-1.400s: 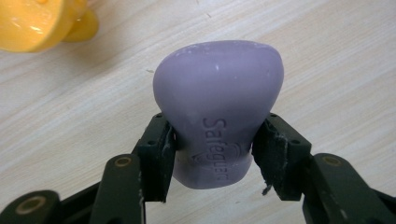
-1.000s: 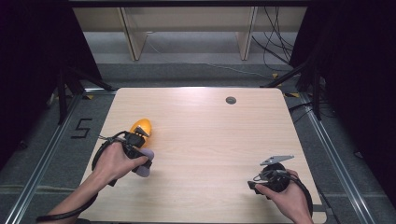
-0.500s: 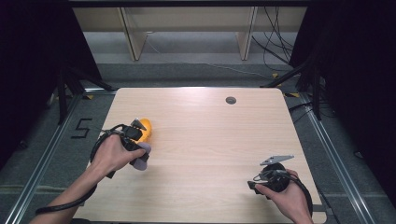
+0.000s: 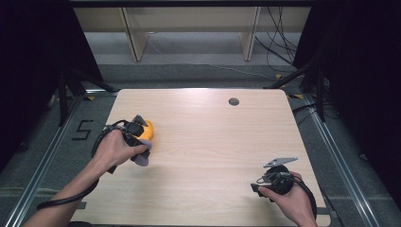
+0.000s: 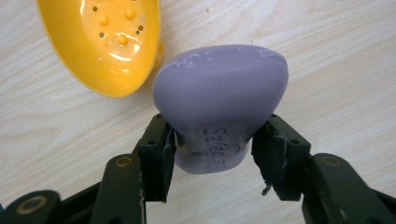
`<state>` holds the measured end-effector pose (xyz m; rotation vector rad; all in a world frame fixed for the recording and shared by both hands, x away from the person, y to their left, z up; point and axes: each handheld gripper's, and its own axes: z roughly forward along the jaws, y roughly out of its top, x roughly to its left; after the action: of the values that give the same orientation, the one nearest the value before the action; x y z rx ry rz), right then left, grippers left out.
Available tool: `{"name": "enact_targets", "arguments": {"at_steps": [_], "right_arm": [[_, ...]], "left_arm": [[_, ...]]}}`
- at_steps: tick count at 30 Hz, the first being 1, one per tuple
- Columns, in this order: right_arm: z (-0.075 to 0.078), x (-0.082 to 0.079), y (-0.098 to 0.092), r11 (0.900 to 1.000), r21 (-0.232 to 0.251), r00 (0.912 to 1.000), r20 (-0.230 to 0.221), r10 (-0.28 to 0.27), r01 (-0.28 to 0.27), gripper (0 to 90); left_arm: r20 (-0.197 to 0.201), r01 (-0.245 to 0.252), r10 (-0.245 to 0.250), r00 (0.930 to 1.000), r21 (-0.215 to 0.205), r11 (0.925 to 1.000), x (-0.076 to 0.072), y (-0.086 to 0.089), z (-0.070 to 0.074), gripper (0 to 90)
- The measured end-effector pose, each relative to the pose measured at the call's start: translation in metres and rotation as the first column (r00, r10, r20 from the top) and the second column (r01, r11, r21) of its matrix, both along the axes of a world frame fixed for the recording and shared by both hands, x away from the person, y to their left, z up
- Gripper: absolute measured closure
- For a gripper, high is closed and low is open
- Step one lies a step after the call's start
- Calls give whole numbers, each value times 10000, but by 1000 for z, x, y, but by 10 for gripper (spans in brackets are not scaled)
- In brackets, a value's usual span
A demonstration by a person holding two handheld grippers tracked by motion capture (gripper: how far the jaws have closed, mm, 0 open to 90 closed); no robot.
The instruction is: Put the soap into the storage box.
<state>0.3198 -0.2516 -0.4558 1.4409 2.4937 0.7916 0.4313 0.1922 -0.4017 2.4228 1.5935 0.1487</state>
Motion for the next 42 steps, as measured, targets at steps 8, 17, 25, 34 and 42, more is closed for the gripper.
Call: {"name": "enact_targets", "arguments": {"at_steps": [8,17,25,34,42], "right_arm": [[1,-1,0,10000,-38,10000,-45,-46,46,422],[0,1,-1,10000,-34,9999,83,88,-88,422],[0,1,-1,9999,-43,9999,91,119,-119,422],[-1,1,-1,9999,-45,9999,98,138,-138,422],[-1,1,-1,9999,-42,9999,89,137,-137,422]], "left_arm": [[-5,-56,56,10000,-19,10000,11,2,4,495],[93,608,-611,9981,308,9977,24,10,6,496],[30,113,-114,9999,276,9996,32,11,9,497],[-106,100,-95,9999,406,9991,40,13,8,497],[14,25,-25,10000,423,9991,46,13,12,498]]}}
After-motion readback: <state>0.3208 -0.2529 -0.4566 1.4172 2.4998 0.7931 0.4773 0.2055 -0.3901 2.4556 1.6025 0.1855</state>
